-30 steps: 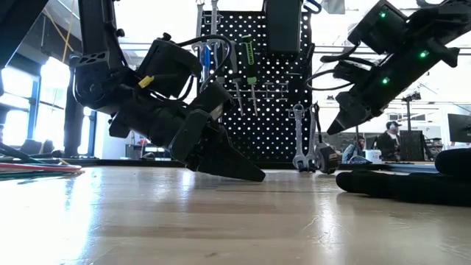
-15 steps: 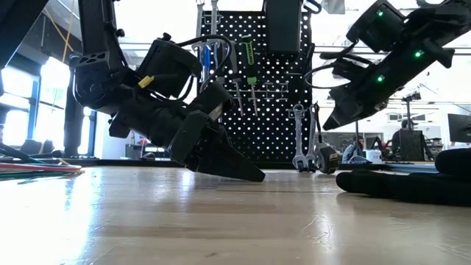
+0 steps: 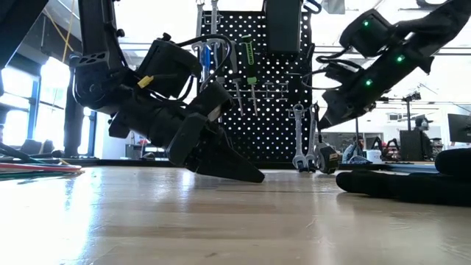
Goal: Hang tools onto peg board
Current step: Hang the gray tape measure on the peg board
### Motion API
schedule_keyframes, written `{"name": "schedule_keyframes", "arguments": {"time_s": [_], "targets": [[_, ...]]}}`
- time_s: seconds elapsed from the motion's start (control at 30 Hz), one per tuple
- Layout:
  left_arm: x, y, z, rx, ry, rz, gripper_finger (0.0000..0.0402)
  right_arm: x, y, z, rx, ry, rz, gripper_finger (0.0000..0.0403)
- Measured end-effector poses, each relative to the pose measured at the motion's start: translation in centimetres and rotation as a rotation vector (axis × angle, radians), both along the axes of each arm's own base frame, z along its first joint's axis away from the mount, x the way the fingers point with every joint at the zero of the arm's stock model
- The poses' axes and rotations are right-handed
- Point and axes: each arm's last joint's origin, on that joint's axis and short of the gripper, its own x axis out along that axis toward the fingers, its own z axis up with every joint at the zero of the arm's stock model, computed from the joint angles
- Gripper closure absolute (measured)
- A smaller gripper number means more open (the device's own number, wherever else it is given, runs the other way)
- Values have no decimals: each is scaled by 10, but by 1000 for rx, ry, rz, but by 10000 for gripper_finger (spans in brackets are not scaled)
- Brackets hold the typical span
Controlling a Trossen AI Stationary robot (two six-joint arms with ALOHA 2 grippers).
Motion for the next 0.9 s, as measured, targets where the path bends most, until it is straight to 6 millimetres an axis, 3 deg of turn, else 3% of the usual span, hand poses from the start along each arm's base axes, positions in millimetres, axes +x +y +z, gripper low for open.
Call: {"name": "schedule_keyframes", "arguments": {"time_s": [0.17,0.53,0.9], "targets": [[0,0,0,7,-1,-3,220,-2,-10,-1,30,1,15,262],[0,1,0,14,-2,-4,220,0,-14,2,49,-14,127,393],[0,0,0,7,-1,-3,220,2,-5,3,21,-5,132,402]]}}
